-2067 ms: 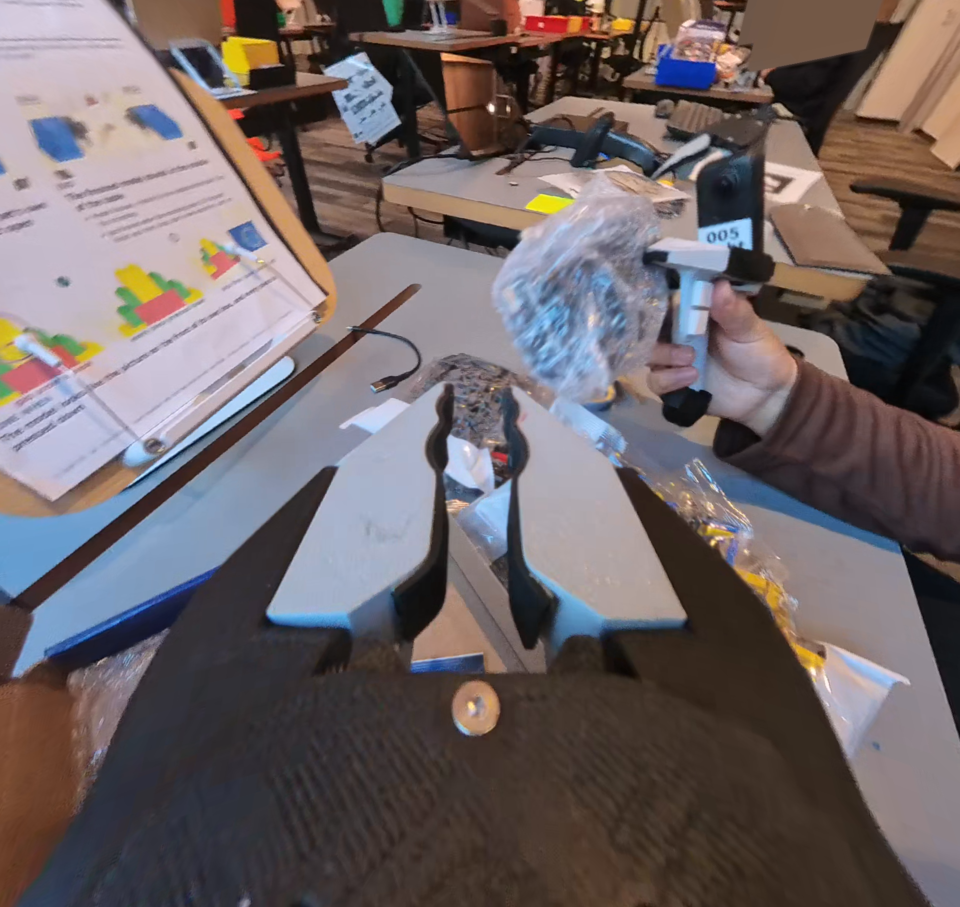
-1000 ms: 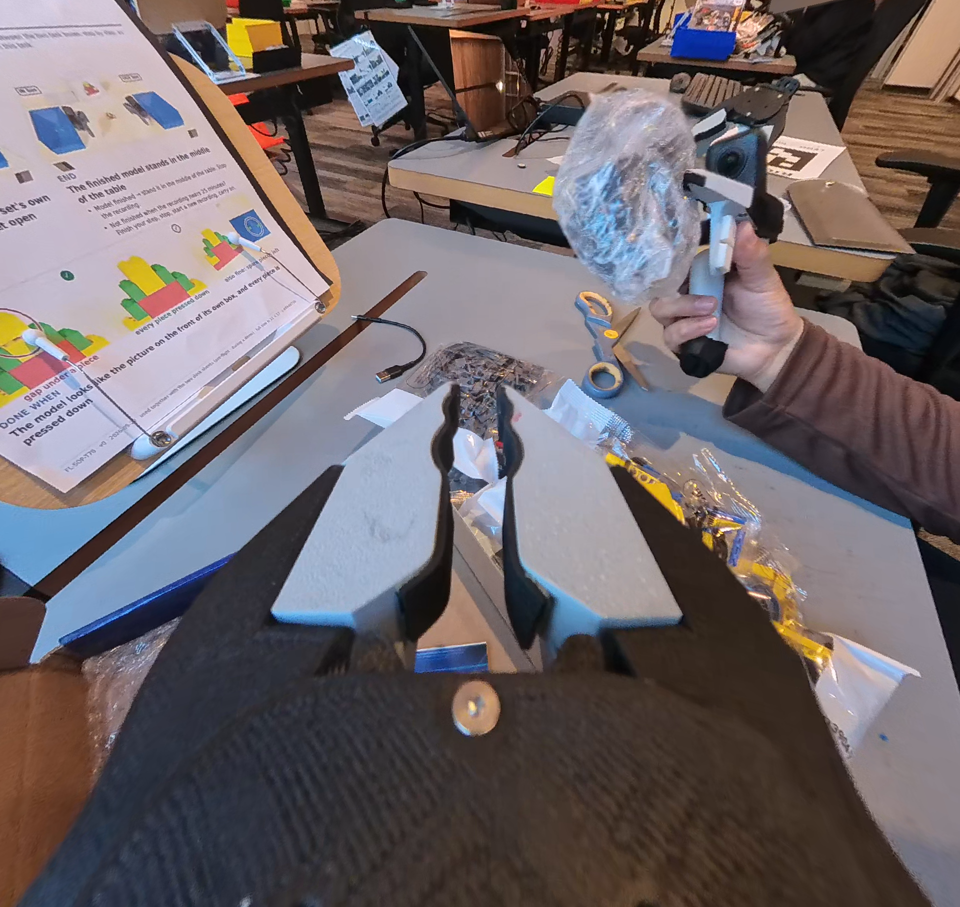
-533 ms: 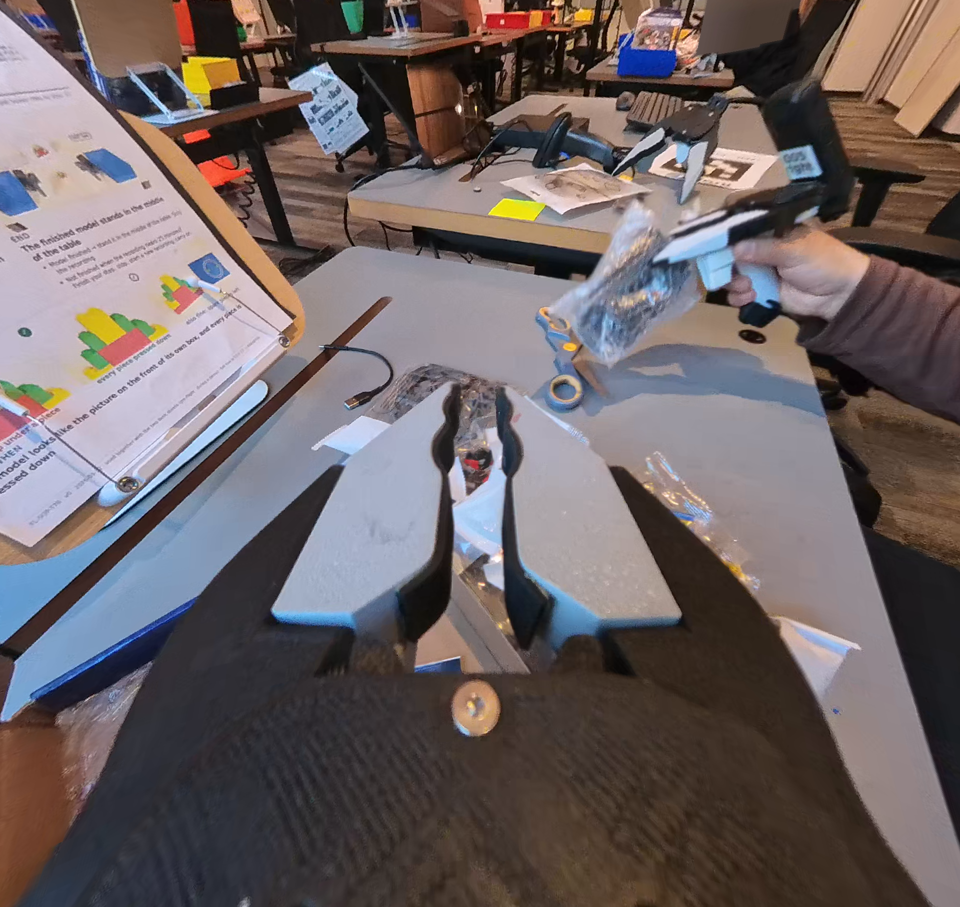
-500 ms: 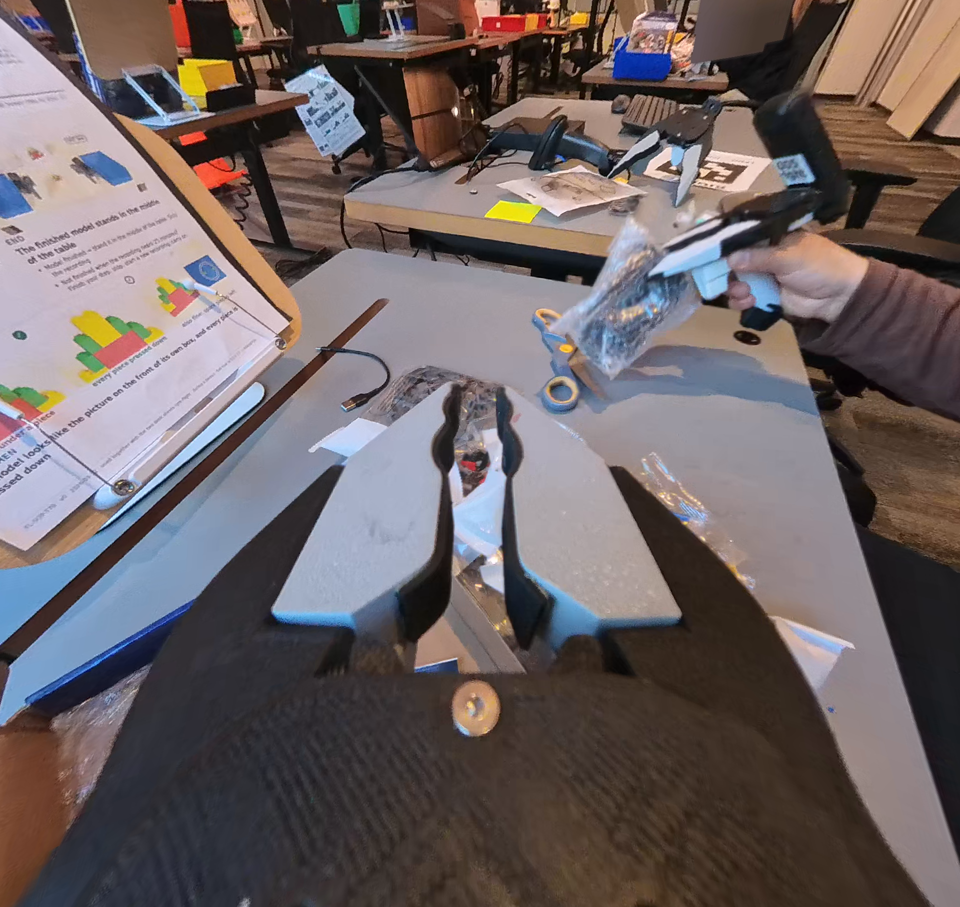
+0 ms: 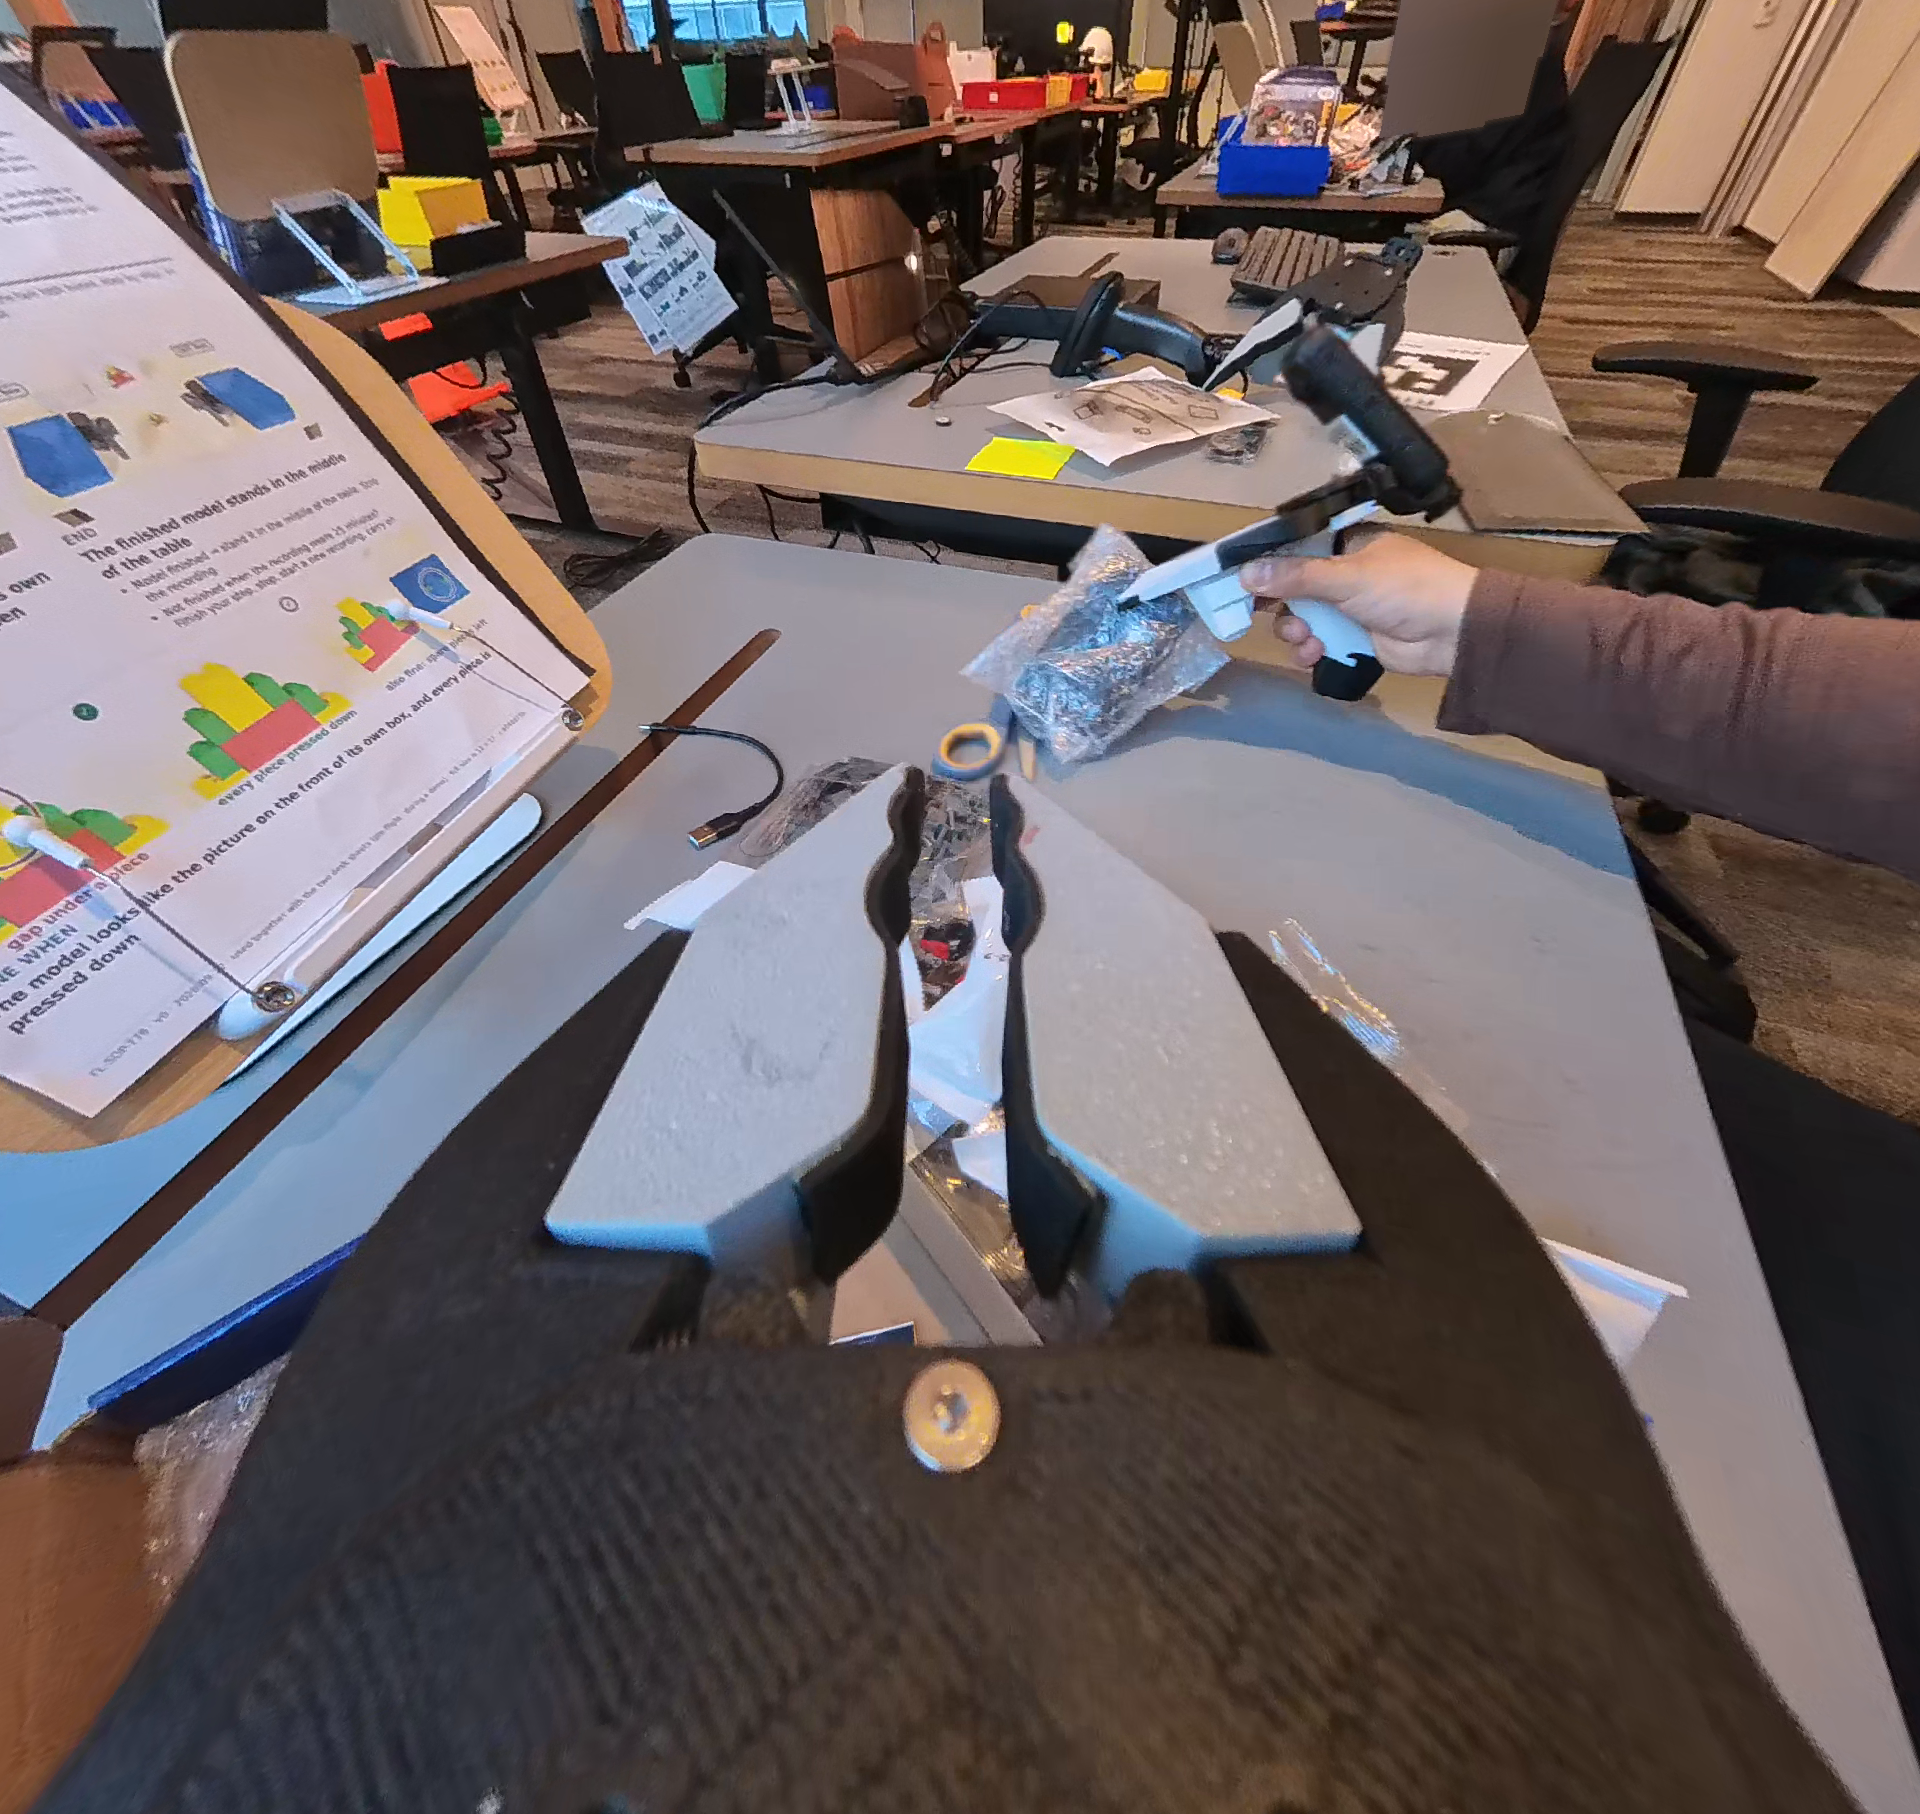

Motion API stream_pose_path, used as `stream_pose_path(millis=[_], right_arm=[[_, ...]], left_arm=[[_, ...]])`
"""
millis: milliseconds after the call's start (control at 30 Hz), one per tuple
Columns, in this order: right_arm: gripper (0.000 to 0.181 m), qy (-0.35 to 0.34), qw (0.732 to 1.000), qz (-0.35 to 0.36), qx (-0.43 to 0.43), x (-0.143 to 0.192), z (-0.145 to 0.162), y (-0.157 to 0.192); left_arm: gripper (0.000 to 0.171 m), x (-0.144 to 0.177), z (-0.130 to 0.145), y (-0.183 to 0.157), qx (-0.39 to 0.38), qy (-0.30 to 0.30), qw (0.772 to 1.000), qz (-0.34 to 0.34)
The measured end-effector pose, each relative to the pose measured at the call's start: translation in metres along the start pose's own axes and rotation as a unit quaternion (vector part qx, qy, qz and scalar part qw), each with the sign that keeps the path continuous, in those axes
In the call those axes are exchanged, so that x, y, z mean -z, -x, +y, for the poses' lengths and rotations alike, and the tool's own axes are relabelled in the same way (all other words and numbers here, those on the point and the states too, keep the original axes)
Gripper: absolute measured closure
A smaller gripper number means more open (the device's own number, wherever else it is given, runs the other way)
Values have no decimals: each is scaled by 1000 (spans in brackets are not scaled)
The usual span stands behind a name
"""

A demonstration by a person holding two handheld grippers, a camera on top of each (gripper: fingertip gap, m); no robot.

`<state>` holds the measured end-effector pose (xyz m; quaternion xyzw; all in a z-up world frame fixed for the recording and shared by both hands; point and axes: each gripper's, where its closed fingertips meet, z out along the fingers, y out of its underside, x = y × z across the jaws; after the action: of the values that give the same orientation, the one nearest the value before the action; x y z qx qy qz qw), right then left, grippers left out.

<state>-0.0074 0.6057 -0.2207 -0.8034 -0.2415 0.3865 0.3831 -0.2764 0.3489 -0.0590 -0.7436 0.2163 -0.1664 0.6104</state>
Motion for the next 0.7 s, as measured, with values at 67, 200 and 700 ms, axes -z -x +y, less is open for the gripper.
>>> stream_pose_path(millis=[67,200,700], right_arm=[[152,1,1000,4,2,-13,-9,-5],[152,1,1000,4,-11,-41,-26,-13],[153,69,982,-121,-130,-20,-17,38]], left_arm=[[162,-1,3,2,0,5,1000,-2],[162,-4,9,6,2,14,1000,-6],[161,16,-5,21,18,-13,999,-24]])
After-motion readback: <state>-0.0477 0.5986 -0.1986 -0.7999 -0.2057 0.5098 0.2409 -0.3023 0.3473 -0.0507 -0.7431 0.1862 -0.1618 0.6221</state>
